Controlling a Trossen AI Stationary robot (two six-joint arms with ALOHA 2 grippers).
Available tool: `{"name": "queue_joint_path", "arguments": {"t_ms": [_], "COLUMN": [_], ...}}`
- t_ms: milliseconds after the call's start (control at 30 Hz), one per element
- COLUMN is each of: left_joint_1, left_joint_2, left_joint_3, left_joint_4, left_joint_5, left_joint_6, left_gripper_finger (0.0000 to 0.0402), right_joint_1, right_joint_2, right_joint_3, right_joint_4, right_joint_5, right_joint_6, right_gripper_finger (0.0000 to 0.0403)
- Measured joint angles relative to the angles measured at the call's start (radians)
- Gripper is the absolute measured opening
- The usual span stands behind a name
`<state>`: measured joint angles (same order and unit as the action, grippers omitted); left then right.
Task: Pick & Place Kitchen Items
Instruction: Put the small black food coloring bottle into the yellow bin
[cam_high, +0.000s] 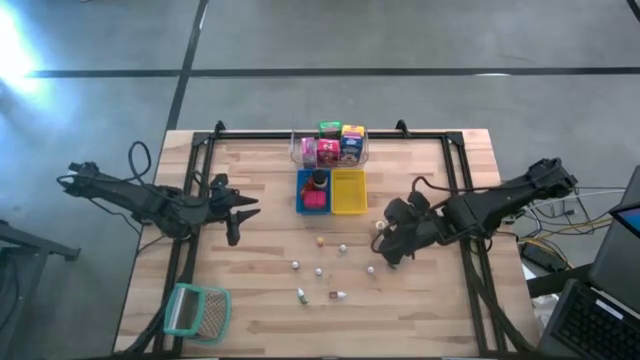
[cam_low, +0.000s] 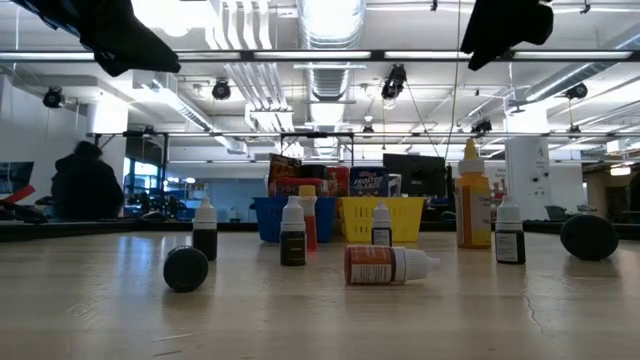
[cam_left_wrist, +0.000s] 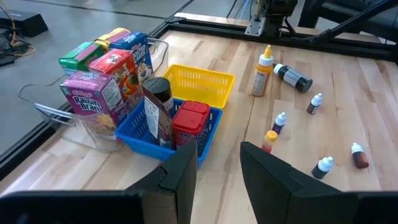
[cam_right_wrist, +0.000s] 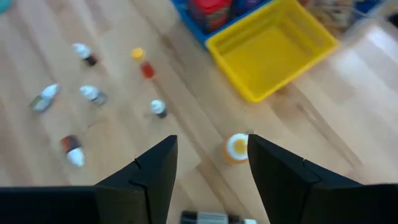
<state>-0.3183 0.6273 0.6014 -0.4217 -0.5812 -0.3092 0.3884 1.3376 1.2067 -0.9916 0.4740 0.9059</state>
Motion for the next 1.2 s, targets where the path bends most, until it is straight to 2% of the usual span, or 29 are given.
{"name": "queue_joint_path", "arguments": {"t_ms": [267, 367, 433, 633, 700, 833, 900, 1100, 1200], "left_joint_1": [0.000, 0.000, 0.000, 0.000, 0.000, 0.000, 0.000, 0.000, 0.000], "left_joint_2": [0.000, 0.000, 0.000, 0.000, 0.000, 0.000, 0.000, 0.001, 0.001], "left_joint_3": [0.000, 0.000, -0.001, -0.001, -0.002, -0.002, -0.002, -0.002, -0.002], "left_joint_4": [0.000, 0.000, 0.000, 0.000, 0.000, -0.001, -0.001, -0.001, -0.001], "left_joint_5": [0.000, 0.000, 0.000, 0.000, 0.000, 0.000, 0.000, 0.000, 0.000], "left_joint_6": [-0.002, -0.002, -0.002, -0.006, -0.008, -0.008, -0.008, -0.008, -0.008], "left_gripper_finger": [0.0129, 0.0129, 0.0129, 0.0129, 0.0129, 0.0129, 0.0129, 0.0129, 0.0129], "right_joint_1": [0.042, 0.041, 0.026, -0.012, -0.012, 0.017, 0.038, 0.042, 0.042], "right_joint_2": [0.000, 0.017, 0.033, 0.082, 0.088, 0.088, 0.088, 0.135, 0.172], "right_joint_3": [-0.003, -0.007, -0.007, -0.003, -0.003, -0.003, -0.003, -0.002, 0.009], "right_joint_4": [0.023, 0.074, 0.155, 0.431, 0.436, 0.379, 0.369, 0.507, 0.518], "right_joint_5": [0.042, 0.127, 0.154, 0.142, 0.116, 0.105, 0.105, 0.096, 0.033], "right_joint_6": [-0.021, -0.073, -0.139, -0.416, -0.410, -0.274, -0.255, -0.334, -0.356], "right_gripper_finger": [0.0169, 0.0172, 0.0176, 0.0185, 0.0182, 0.0170, 0.0164, 0.0155, 0.0158]}}
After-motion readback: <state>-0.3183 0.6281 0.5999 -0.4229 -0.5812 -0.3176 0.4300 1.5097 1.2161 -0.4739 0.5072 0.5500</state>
